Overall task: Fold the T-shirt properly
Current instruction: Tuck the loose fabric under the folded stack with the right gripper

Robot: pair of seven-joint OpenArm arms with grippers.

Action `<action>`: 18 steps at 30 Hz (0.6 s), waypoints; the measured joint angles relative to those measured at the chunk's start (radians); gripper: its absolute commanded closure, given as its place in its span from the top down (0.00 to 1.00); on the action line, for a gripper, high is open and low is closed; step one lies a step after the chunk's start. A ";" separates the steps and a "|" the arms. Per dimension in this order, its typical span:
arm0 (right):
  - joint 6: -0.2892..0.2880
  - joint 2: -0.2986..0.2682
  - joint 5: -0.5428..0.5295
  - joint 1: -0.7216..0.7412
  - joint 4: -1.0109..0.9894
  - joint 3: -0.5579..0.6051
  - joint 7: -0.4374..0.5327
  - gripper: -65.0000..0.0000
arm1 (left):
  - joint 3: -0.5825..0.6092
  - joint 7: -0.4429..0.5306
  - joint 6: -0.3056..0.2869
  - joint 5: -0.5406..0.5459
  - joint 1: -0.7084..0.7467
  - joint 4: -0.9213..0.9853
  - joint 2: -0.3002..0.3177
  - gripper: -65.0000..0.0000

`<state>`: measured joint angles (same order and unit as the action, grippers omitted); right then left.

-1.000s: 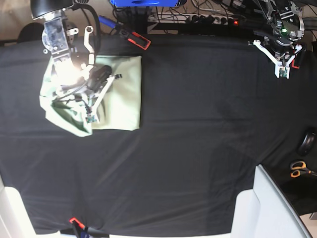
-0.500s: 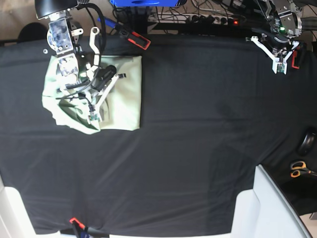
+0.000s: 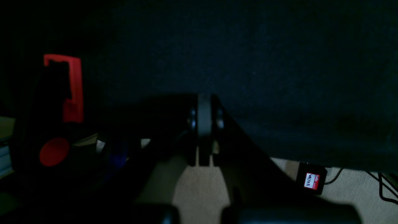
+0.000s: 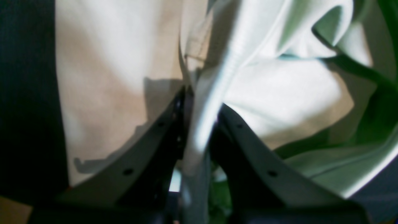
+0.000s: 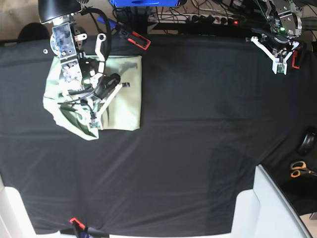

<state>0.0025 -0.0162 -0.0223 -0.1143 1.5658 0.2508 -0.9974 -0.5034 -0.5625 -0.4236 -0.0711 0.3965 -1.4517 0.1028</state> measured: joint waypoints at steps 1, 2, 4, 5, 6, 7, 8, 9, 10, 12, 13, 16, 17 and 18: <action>0.000 0.008 0.000 0.000 0.000 0.000 0.000 0.00 | 0.000 0.000 0.000 0.000 0.000 0.000 0.000 0.00; 0.000 0.014 0.000 0.000 0.000 0.000 0.000 0.00 | 0.000 0.000 0.000 0.000 0.000 0.000 0.000 0.00; 0.000 0.016 0.000 0.000 0.000 0.000 0.000 0.00 | 0.000 0.000 0.000 0.000 0.000 0.000 0.001 0.00; 0.000 0.016 0.000 0.000 0.000 0.000 0.000 0.00 | 0.000 0.000 0.000 0.000 0.000 0.000 0.000 0.00; 0.000 0.014 0.000 0.000 0.000 0.000 0.000 0.00 | 0.000 0.000 0.000 0.000 0.000 0.000 0.000 0.00; 0.000 0.014 0.000 0.000 0.000 0.000 0.000 0.00 | 0.000 0.000 0.000 0.000 0.000 0.000 0.000 0.00; 0.000 0.014 0.000 0.000 0.000 0.000 0.000 0.00 | 0.000 0.000 0.000 0.000 0.000 0.000 0.000 0.00; 0.000 0.014 0.000 0.000 0.000 0.000 0.000 0.00 | 0.000 0.000 0.000 0.000 0.000 0.000 0.001 0.00; 0.000 0.014 0.000 0.000 0.000 0.000 0.000 0.00 | -0.001 0.000 0.000 0.000 0.000 0.000 0.002 0.00; 0.000 0.014 0.000 0.000 0.000 0.000 -0.017 0.00 | -0.001 0.000 0.000 0.000 0.000 0.000 0.003 0.00; 0.000 0.014 0.000 0.000 0.000 0.000 -0.023 0.00 | -0.001 0.000 0.000 0.000 0.000 0.000 0.002 0.00; 0.000 0.014 0.000 -0.003 0.000 0.000 -0.023 0.00 | -0.001 0.000 0.000 0.000 0.000 0.000 0.001 0.00; 0.000 0.014 0.000 -0.005 0.000 0.000 -0.022 0.00 | -0.001 0.000 0.000 0.000 0.000 0.000 0.001 0.00; 0.000 0.014 0.000 -0.006 0.000 0.000 -0.022 0.00 | -0.001 0.000 0.000 0.000 0.000 0.000 0.002 0.00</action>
<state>0.0025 -0.0021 -0.0227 -0.1207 1.5658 0.2512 -1.0195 -0.5041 -0.5629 -0.4236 -0.0708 0.3969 -1.4517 0.1047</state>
